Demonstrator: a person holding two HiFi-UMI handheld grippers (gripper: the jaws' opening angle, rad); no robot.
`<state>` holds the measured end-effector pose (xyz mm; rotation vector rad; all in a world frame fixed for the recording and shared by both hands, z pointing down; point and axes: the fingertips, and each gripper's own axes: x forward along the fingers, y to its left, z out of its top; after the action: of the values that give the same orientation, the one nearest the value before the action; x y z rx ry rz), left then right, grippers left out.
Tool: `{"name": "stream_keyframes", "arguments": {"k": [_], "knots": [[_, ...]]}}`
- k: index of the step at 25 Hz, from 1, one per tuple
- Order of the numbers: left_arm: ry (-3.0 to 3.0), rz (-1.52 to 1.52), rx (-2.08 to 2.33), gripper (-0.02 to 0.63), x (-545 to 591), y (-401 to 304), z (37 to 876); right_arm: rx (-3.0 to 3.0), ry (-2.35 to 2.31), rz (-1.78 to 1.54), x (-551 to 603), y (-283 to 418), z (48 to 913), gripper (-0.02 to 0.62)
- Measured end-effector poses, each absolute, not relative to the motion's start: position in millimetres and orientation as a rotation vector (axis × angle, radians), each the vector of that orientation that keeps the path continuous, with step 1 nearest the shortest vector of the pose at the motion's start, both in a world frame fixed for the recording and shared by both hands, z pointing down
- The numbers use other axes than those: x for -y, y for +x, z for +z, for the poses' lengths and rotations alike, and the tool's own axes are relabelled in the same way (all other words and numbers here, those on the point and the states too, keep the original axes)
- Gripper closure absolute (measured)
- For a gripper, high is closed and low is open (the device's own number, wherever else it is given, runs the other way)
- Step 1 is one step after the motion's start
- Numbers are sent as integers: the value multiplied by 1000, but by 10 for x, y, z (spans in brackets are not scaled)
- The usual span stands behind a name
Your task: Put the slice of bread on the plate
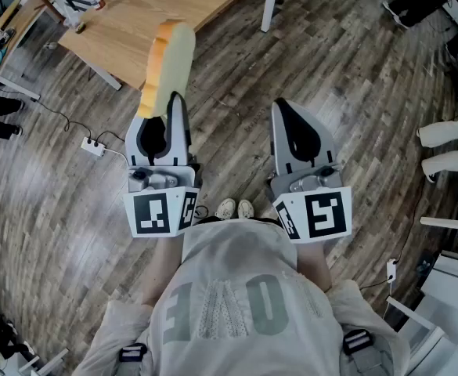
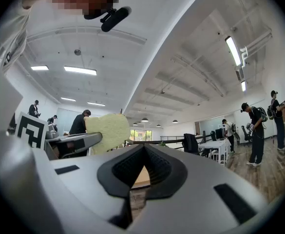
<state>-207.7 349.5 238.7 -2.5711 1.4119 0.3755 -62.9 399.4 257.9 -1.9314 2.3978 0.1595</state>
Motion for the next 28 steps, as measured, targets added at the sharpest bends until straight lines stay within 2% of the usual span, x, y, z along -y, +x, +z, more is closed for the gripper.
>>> {"name": "stream_keyframes", "arguments": {"k": [9,17,28], "knots": [[-2530,341,-1490,517,-3396,-2035,2476,-2459,-1834,101,-3877,-443,2784,578],[-2491,276,-1641,517,-3370,-2274,2751,-2524,-1687,0,-3808,-508,2978,578],[-2471,305,-1678,517,-2278,-2012,2839,-2459,-1834,-146,-2841,214,3243,578]]}}
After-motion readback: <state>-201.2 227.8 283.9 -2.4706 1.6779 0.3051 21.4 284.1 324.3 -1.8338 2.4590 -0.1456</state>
